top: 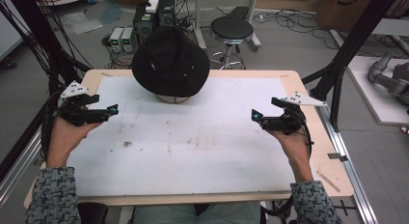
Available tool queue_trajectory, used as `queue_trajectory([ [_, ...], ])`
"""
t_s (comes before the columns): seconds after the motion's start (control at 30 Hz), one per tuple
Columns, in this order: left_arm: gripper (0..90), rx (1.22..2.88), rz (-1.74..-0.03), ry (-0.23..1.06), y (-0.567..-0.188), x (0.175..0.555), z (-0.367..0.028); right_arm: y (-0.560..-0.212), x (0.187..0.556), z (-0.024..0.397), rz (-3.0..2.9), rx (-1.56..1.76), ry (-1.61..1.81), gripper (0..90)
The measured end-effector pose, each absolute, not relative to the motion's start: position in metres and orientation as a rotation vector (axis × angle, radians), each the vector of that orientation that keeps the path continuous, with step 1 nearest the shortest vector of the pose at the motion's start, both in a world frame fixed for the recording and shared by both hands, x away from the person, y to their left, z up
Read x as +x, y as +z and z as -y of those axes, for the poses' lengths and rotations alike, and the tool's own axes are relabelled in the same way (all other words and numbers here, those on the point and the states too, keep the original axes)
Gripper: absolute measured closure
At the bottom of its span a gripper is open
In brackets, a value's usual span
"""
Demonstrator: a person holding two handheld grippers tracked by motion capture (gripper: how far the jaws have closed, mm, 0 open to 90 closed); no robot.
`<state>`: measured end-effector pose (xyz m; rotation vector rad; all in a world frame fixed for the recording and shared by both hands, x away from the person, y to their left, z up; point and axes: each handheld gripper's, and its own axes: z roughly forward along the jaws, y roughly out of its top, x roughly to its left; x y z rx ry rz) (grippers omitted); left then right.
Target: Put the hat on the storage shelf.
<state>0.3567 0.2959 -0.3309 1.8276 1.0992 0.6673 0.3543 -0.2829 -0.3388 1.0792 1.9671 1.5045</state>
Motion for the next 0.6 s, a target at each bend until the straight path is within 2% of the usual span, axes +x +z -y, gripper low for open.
queue_trajectory([
  [0.6, 19.5, 1.824, -1.095, 0.680, -0.3280, 0.3552, -0.2966, -0.3404, 0.3525, 0.2809, -1.972, 1.085, 1.500, 1.5],
])
